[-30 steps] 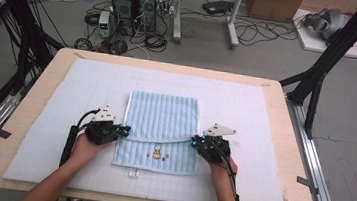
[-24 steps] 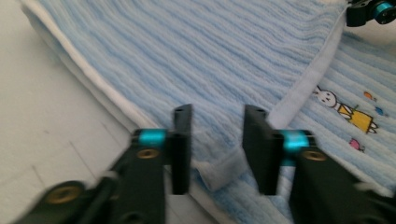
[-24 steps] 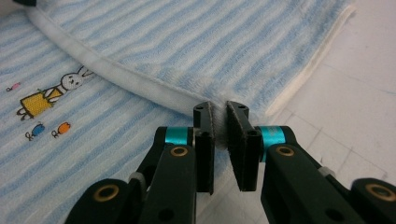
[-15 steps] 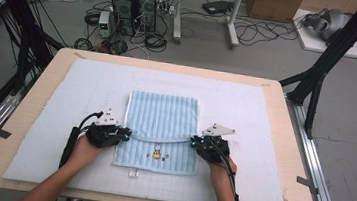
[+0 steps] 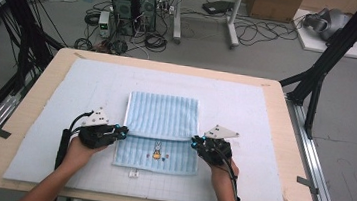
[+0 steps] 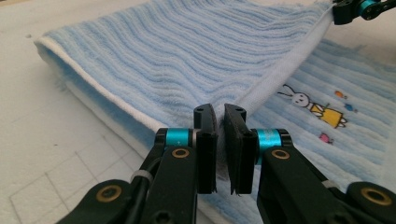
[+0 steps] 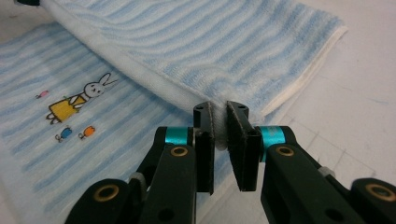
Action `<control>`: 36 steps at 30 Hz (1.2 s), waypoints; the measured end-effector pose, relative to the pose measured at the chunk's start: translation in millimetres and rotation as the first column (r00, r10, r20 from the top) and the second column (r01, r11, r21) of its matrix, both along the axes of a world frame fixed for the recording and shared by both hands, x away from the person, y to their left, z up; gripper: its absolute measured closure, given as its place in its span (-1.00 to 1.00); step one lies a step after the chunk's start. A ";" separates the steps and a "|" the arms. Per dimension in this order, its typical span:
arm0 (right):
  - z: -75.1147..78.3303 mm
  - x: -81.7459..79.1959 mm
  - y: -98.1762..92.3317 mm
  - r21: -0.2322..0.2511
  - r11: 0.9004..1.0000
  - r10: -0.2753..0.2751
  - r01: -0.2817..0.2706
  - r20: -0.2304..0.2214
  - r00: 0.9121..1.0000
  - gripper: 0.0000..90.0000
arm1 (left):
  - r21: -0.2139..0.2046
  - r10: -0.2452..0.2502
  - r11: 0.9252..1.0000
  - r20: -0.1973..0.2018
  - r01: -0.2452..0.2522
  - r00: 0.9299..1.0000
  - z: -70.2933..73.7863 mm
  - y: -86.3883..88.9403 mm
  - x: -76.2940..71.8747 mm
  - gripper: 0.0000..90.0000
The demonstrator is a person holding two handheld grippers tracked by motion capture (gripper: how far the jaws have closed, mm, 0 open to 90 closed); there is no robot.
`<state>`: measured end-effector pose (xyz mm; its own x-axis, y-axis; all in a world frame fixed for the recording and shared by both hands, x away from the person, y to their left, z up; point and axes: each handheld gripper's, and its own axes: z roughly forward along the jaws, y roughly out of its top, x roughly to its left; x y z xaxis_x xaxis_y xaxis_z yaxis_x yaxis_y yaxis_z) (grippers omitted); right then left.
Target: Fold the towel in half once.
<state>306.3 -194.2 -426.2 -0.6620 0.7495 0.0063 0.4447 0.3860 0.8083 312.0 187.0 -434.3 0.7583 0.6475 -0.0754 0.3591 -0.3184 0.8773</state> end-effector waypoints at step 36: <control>-2.5 -96.8 -9.1 0.024 0.994 -0.108 0.108 -0.003 0.994 0.35 | -0.064 0.049 0.997 -0.046 -0.052 0.998 -3.6 15.9 -75.2 0.19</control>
